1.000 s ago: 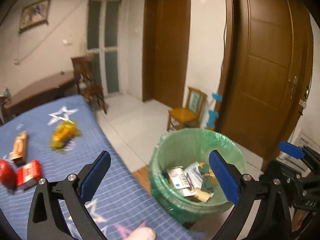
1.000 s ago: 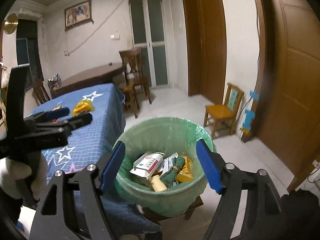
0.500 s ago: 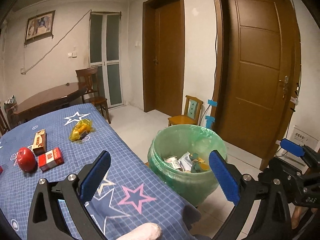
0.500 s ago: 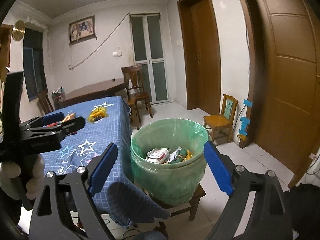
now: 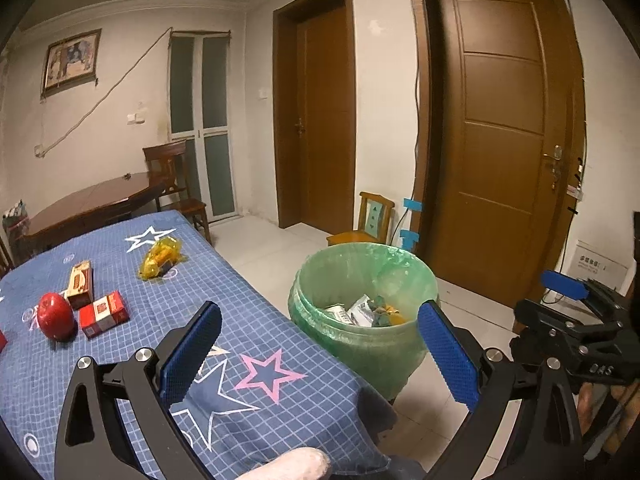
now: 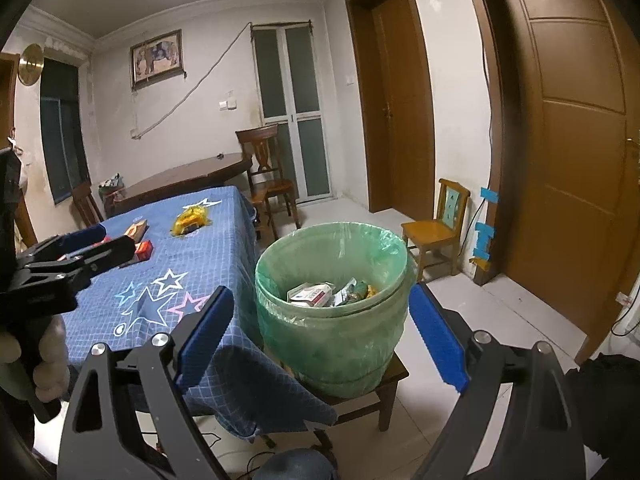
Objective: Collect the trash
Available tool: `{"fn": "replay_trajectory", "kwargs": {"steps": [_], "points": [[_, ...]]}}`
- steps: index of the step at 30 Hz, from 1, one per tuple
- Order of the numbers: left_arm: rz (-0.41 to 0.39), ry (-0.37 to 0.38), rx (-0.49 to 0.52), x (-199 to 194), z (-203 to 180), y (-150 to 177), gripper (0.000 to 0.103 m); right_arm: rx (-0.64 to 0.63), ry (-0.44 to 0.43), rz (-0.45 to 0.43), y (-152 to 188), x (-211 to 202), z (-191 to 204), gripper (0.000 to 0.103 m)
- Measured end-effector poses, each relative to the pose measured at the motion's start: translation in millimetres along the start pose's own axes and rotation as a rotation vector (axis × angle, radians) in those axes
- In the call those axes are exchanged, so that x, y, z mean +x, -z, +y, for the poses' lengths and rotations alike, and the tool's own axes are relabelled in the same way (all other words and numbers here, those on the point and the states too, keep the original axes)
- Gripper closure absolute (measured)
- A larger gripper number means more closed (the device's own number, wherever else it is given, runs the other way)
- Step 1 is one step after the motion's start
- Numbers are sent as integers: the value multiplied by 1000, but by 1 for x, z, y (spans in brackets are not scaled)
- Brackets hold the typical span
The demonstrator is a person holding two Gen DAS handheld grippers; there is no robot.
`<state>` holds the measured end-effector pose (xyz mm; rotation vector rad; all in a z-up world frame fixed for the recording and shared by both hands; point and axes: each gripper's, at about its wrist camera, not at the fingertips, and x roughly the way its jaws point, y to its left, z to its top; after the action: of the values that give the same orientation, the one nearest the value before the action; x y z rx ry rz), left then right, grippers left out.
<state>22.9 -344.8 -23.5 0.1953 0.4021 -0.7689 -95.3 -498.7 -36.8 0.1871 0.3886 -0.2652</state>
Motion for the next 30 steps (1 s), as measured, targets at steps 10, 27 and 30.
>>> {"fn": "replay_trajectory", "kwargs": {"steps": [10,27,30], "points": [[26,33,39,4,1,-1,5,-8,-6,-5,-2,-1,-2,17],[36,59,53,18,-2,-4,5,-9,-12,-3,-5,0,0,16],[44,69,55,21,-3,-4,5,-7,-8,-9,-5,-1,0,14]]}}
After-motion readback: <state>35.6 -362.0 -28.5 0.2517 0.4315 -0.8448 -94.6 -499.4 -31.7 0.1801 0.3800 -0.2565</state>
